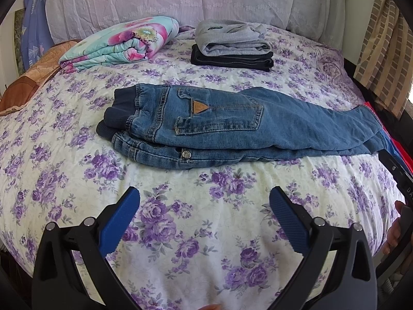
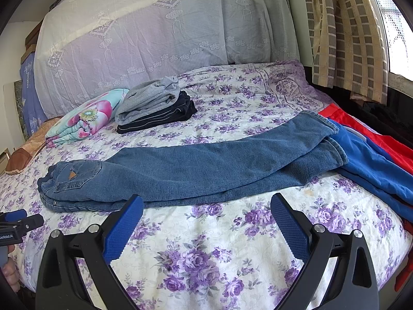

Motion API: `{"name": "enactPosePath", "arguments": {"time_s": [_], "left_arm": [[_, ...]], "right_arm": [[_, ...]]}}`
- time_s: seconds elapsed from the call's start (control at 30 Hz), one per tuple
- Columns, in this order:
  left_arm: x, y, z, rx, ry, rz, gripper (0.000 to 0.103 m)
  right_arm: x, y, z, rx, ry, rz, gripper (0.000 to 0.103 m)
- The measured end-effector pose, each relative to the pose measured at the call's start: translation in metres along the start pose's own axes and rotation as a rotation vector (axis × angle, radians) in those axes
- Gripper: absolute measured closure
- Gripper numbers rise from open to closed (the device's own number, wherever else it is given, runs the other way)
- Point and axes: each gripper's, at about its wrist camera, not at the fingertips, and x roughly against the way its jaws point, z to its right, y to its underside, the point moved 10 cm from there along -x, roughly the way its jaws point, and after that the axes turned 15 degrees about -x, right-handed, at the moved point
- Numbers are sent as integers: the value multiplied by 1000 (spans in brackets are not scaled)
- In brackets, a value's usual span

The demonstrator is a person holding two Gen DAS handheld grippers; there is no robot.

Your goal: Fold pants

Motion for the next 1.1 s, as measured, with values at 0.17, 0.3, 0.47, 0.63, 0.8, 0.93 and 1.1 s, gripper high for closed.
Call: {"name": "enactPosePath", "arguments": {"time_s": [0.17, 0.3, 0.47, 0.63, 0.8, 0.93, 1.1], "left_arm": [[0, 0, 1, 3, 4, 2, 4], [-4, 0, 1, 7, 11, -6, 4], [-6, -7, -4, 1, 12, -1, 4], [-16, -17, -20, 68, 96, -9, 4], [-35, -23, -33, 218, 273, -42, 4], [-51, -29, -44, 301, 328, -66, 4], [-64, -43, -53, 412, 425, -79, 4]], "right_arm": [[-1, 0, 1, 0, 4, -4, 4], [-1, 0, 1, 7, 11, -6, 4], [-7, 0, 7, -18, -32, -35, 4], [-16, -11, 23, -258, -312, -161, 4], [-37, -36, 72, -608, -468, -225, 4], [-50, -55, 96, -649, -434, -199, 4], [-85, -60, 106, -702, -420, -272, 19]]}}
